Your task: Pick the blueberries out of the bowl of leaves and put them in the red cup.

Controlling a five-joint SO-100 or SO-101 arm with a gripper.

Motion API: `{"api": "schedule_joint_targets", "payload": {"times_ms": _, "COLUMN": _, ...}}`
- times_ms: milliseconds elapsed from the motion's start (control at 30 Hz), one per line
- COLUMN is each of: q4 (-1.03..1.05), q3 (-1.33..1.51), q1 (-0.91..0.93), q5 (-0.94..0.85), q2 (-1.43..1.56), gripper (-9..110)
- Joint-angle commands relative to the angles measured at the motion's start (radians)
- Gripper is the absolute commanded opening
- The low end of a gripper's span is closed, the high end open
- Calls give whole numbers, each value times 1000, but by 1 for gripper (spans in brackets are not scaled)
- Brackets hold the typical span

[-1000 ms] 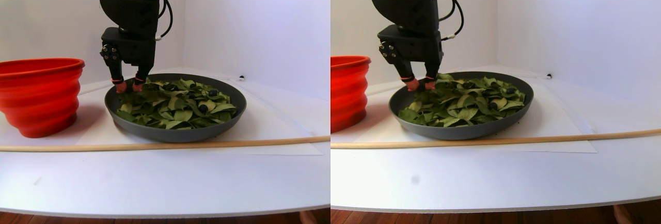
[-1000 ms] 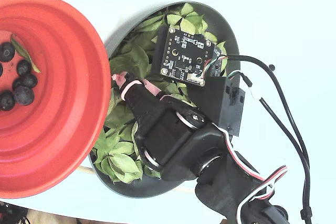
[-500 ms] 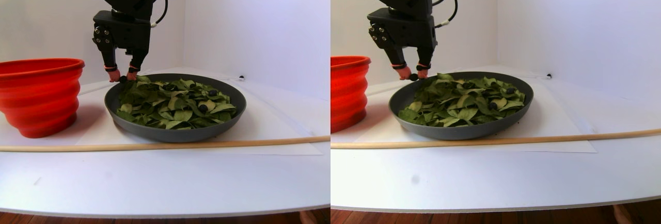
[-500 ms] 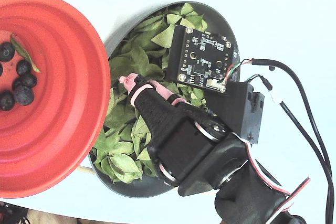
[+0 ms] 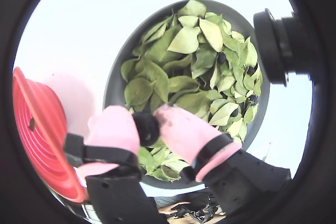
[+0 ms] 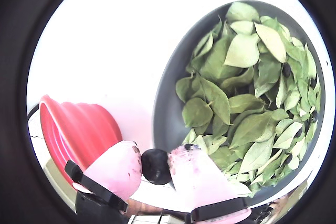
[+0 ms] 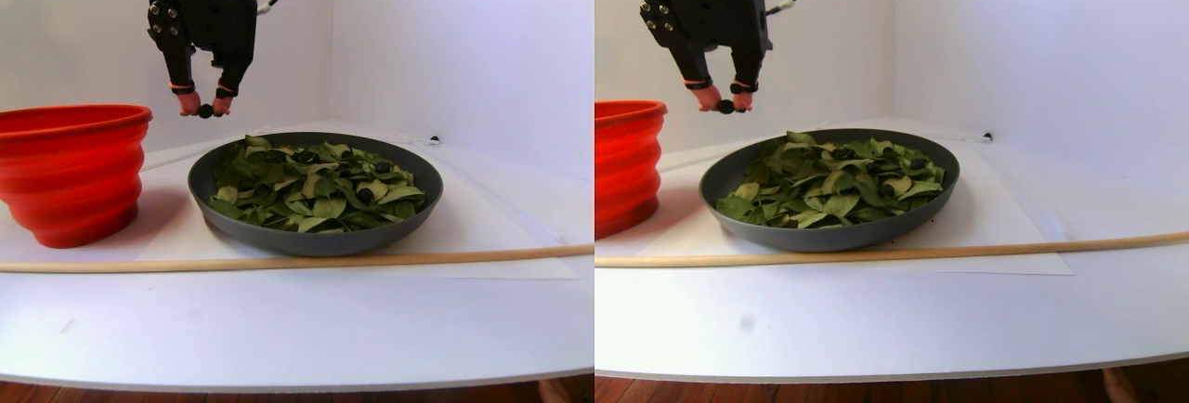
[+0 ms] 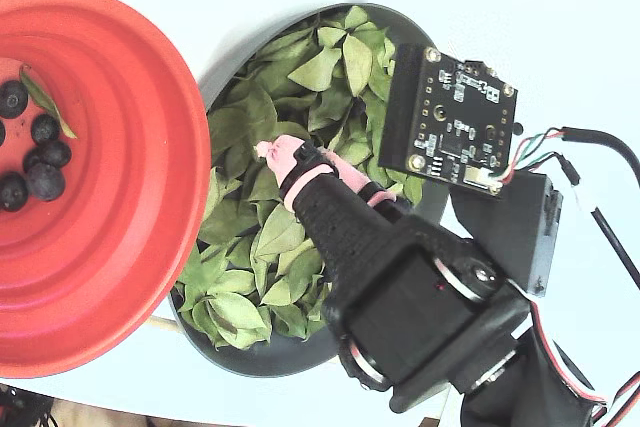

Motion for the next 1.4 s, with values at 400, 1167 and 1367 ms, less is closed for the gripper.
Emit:
{"api": "schedule_joint_targets", "payload": {"times_ms": 400, "q4": 83, "q3": 5, "q1": -81, "q5": 60, "q2": 216, "gripper": 9}}
{"api": "schedule_joint_targets", "payload": {"times_ms": 1167, "q4": 184, "q3": 61, "q1": -230, "q5": 181, "q2": 328, "gripper": 9}}
{"api": "schedule_joint_targets", "payload": {"times_ms": 1367, "q4": 198, "q3": 77, "q1": -262, "q5": 210, "q2": 328, "gripper": 9}}
